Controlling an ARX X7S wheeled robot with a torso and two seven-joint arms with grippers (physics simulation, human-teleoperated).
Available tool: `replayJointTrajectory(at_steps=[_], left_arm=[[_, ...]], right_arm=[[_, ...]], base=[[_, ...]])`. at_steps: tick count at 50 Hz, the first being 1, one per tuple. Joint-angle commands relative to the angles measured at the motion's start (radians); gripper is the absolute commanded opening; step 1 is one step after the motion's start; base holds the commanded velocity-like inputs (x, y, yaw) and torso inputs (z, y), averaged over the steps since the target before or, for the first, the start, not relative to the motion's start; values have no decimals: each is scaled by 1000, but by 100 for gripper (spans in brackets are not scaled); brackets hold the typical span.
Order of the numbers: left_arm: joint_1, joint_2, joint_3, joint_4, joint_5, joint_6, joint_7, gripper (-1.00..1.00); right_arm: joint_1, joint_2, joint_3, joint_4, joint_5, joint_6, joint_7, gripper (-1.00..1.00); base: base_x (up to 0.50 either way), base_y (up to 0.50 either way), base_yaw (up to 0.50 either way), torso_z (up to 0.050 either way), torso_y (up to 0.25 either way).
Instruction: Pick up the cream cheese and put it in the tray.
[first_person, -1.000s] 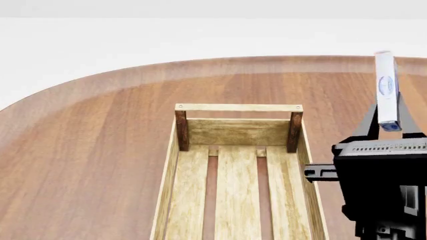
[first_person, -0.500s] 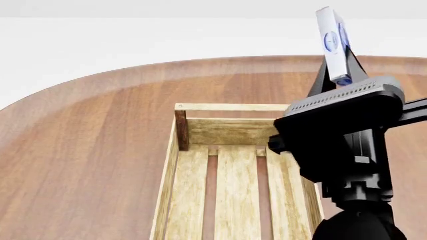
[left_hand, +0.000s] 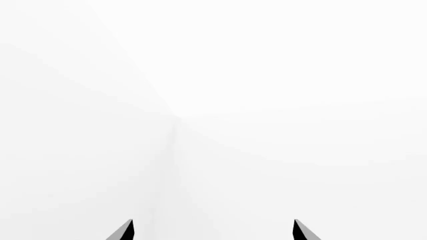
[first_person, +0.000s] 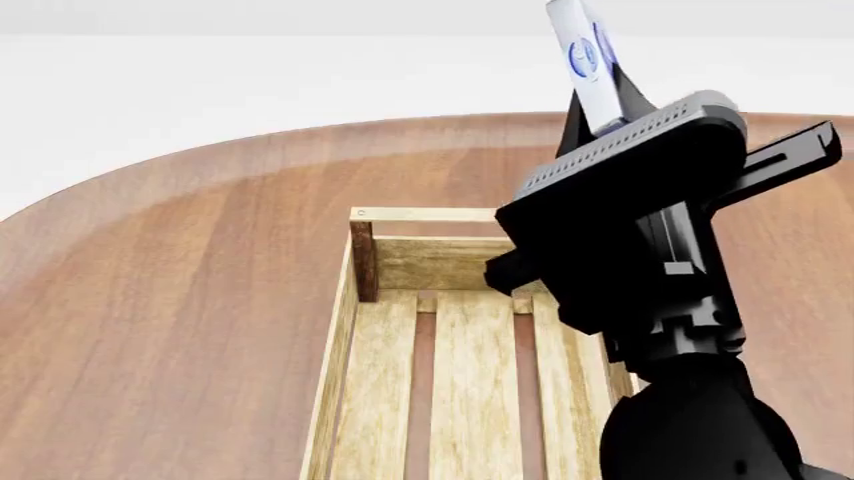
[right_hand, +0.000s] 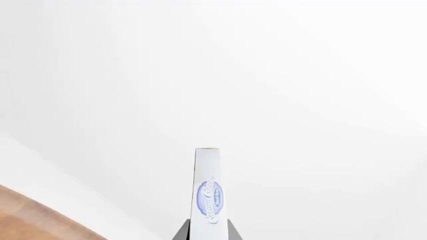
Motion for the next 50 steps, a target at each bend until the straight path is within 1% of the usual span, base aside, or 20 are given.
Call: replayJointTrajectory(at_steps=[1, 7, 11, 17, 19, 28, 38, 43, 50], left_arm=[[-3, -1, 4, -3, 0, 0, 0, 100], [-6, -1, 7, -5, -1, -4, 1, 100], [-6, -3, 7, -7, -2, -3, 0, 100], [-4, -4, 7, -6, 0, -2, -2, 100], [-4, -5, 8, -7, -1, -1, -1, 100], [-2, -5, 11, -2, 5, -10, 1, 100], [-2, -7, 12, -2, 6, -10, 0, 100], [-3, -8, 11, -2, 4, -9, -2, 100], [-3, -7, 12, 0, 7, -11, -4, 100]], right_arm=[[47, -8, 18, 3, 27, 12, -70, -100], [56, -6, 28, -6, 108, 45, -147, -100], [55, -5, 42, -10, 147, 72, -171, -100], [40, -21, 139, -3, 267, 82, -216, -100], [40, -18, 144, 3, 275, 77, -225, -100], [30, -44, 247, 68, 406, 99, -274, -100], [16, -15, 240, 114, 457, 138, -338, -100], [-25, -7, 230, 154, 456, 96, -378, -100], [-29, -11, 252, 162, 491, 101, -391, -100]], base=[[0, 0, 0, 0, 0], [0, 0, 0, 0, 0], [0, 0, 0, 0, 0], [0, 0, 0, 0, 2], [0, 0, 0, 0, 0], [0, 0, 0, 0, 0], [0, 0, 0, 0, 1], [0, 0, 0, 0, 0], [0, 0, 0, 0, 1]])
